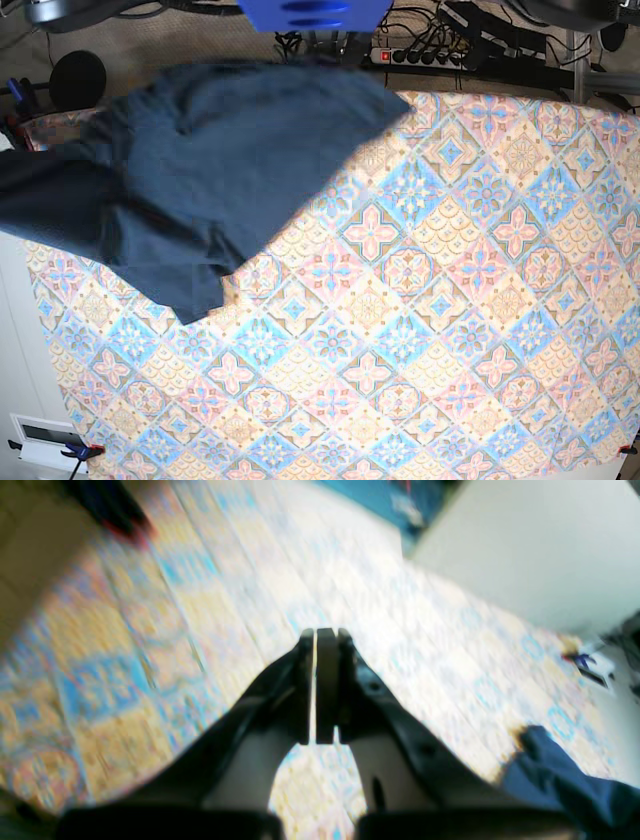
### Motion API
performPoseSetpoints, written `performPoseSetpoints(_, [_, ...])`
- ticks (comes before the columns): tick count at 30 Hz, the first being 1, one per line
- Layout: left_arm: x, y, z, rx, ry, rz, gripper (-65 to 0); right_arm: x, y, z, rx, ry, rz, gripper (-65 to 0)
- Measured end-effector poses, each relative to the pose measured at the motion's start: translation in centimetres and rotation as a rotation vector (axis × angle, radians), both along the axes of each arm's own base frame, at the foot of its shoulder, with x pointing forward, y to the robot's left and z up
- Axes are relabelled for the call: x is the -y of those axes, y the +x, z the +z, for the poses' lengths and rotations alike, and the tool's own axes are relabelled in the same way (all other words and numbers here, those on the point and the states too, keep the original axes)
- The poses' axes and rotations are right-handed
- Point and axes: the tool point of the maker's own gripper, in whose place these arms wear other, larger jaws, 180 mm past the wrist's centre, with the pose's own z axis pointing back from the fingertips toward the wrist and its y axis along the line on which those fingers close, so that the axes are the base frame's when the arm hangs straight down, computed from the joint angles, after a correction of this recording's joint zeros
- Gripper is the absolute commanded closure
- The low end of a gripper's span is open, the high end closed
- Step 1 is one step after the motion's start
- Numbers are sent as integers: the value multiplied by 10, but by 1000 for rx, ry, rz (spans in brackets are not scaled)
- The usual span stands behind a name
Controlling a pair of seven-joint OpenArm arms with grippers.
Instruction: Layout the t-shirt on the table in an organized manner, then fold the t-shirt properly
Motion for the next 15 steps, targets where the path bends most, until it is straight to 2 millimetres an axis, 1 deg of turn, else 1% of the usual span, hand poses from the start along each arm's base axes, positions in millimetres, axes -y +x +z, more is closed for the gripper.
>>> performPoseSetpoints(2, [1,1,0,-10,6,-7,0,0,2,2,8,-3,-1,-7])
performPoseSetpoints(4, [1,1,-2,-14,1,-9,0,-1,8,4,32,2,4,-7])
performPoseSetpoints(6, [5,2,-9,-28,-17,-21,0,-4,9,6,40,6,19,-7])
performPoseSetpoints(7, [10,6,-17,-40,-40,-38,0,-3,9,6,41,4,14,-7])
performPoseSetpoints(10, [33,9,-61,-115,-169,-86,0,-7,12,-1,21,15,29,-7])
performPoseSetpoints(12, [50,12,-82,-136,-240,-118,0,-9,17,2,38,15,36,-7])
performPoseSetpoints(13, [58,14,-90,-145,-269,-138,0,-9,19,7,60,14,38,-7])
performPoseSetpoints(15, [70,22,-96,-143,-300,-168,0,-13,29,11,80,10,60,-7])
